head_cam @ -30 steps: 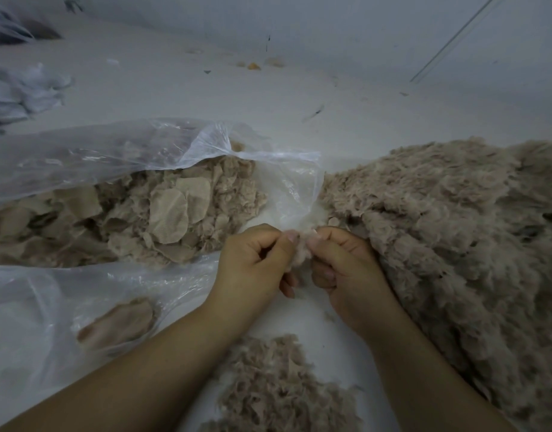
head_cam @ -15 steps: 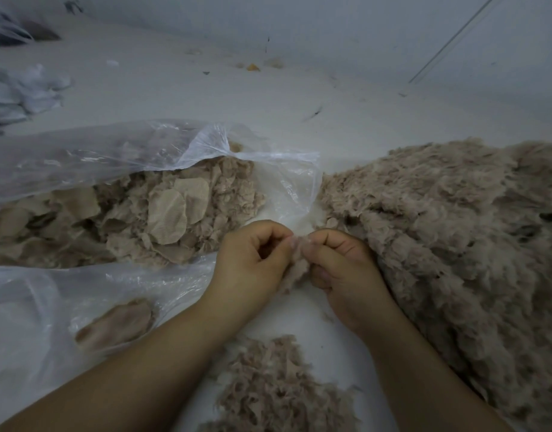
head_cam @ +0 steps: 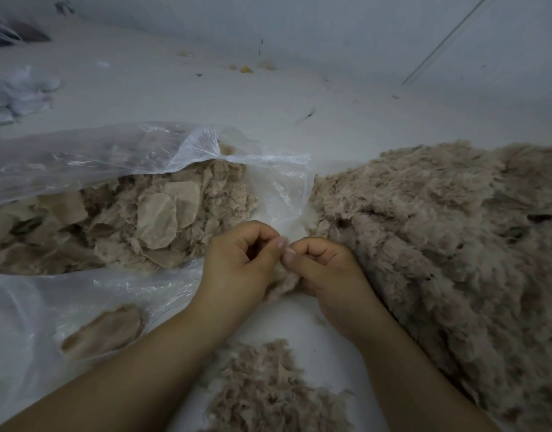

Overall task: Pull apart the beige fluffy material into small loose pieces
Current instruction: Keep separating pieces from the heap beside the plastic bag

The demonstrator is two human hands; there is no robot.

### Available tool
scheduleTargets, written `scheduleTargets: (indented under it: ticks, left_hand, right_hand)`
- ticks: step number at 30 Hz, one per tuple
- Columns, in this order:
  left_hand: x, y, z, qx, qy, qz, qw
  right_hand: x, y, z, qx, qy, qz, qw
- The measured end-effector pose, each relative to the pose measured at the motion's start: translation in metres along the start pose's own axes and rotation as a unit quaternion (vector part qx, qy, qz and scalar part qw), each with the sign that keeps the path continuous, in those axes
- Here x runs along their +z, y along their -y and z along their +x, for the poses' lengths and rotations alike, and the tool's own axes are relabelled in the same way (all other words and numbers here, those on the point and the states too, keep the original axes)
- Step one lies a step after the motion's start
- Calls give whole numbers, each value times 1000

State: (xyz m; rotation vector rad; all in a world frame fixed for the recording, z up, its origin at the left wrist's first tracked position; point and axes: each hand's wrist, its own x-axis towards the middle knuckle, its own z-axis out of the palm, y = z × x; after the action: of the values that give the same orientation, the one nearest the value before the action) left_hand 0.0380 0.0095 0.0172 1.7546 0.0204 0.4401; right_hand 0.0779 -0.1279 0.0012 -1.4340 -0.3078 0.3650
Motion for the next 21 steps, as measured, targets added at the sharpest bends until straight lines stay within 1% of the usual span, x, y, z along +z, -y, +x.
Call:
scheduleTargets:
  ticks: [4, 6, 8, 10, 12, 16, 18, 21]
  left_hand:
    - [2, 2, 0, -44, -30, -27, 998]
    - [2, 2, -1, -54, -11, -41, 998]
    - [2, 2, -2, -66, 27, -63, 995]
    - [1, 3, -3, -64, 38, -59, 995]
    - [0, 6, -2, -66, 26, -65, 995]
    - [-2, 7, 0, -100, 8, -119, 988]
    - [-2, 5, 1, -87, 17, -123, 988]
    - [-1, 1, 2, -44, 47, -69, 996]
  right_hand:
    - [-2, -1, 1, 11, 10, 14, 1000]
    - [-3, -1, 3, 10, 3, 25, 1000]
    - [-3, -1, 2, 6, -2, 43, 999]
    - [-4, -1, 3, 3, -4, 51, 999]
    - [-3, -2, 2, -6, 2, 49, 999]
    - [-4, -1, 0, -3, 1, 65, 998]
    - [-3, 0, 0, -7, -13, 47, 999]
    - [1, 0, 0, -5, -34, -3, 999]
